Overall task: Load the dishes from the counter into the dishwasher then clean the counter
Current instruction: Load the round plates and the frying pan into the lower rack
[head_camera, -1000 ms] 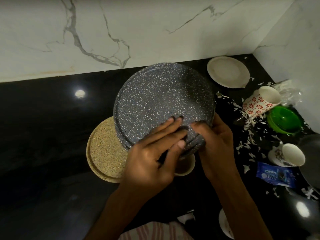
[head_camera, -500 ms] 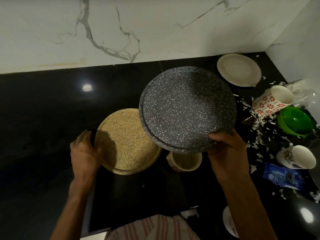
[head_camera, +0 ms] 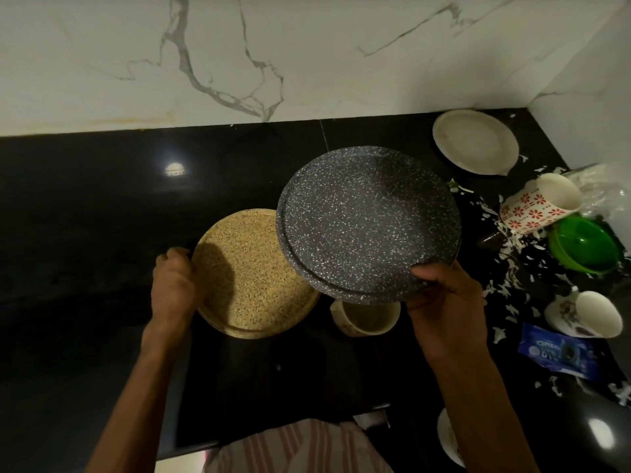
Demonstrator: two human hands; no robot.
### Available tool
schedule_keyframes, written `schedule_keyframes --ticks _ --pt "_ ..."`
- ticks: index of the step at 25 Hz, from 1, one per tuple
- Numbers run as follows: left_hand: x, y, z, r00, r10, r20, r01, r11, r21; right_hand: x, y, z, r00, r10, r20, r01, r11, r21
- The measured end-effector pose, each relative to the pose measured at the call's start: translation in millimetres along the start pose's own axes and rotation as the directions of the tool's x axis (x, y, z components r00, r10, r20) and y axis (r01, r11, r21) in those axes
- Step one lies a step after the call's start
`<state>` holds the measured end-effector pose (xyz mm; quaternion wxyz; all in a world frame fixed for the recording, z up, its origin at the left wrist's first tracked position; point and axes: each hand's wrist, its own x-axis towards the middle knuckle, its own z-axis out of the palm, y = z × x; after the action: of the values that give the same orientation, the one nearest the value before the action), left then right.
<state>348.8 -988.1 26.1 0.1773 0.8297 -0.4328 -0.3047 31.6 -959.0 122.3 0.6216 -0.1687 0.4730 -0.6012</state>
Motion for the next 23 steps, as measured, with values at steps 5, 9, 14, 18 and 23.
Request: schedule_keyframes --ticks 5,9,14,18,23 --pt "-7 4 0 0.998 -0.023 0.057 0.039 0.954 -0.296 -1 1 -4 1.000 0.009 -0.014 -0.009 1.000 0.012" --pt "-12 -5 -12 0.960 0.057 -0.273 -0.173 0.891 -0.420 0 0 -9 0.999 0.006 -0.034 -0.005 1.000 0.012" --pt "3 -4 -40 0.934 -0.174 -0.312 -0.077 0.756 -0.650 3 -4 -11 0.998 -0.007 -0.059 0.011 0.997 0.078" --pt "0 10 -46 0.932 -0.160 -0.325 -0.097 0.755 -0.649 3 -6 -18 0.992 -0.021 -0.124 0.032 0.996 0.084" --pt "-10 12 -55 0.951 -0.153 -0.270 -0.081 0.717 -0.692 1 -9 -33 0.987 -0.051 -0.150 0.059 0.997 0.047"
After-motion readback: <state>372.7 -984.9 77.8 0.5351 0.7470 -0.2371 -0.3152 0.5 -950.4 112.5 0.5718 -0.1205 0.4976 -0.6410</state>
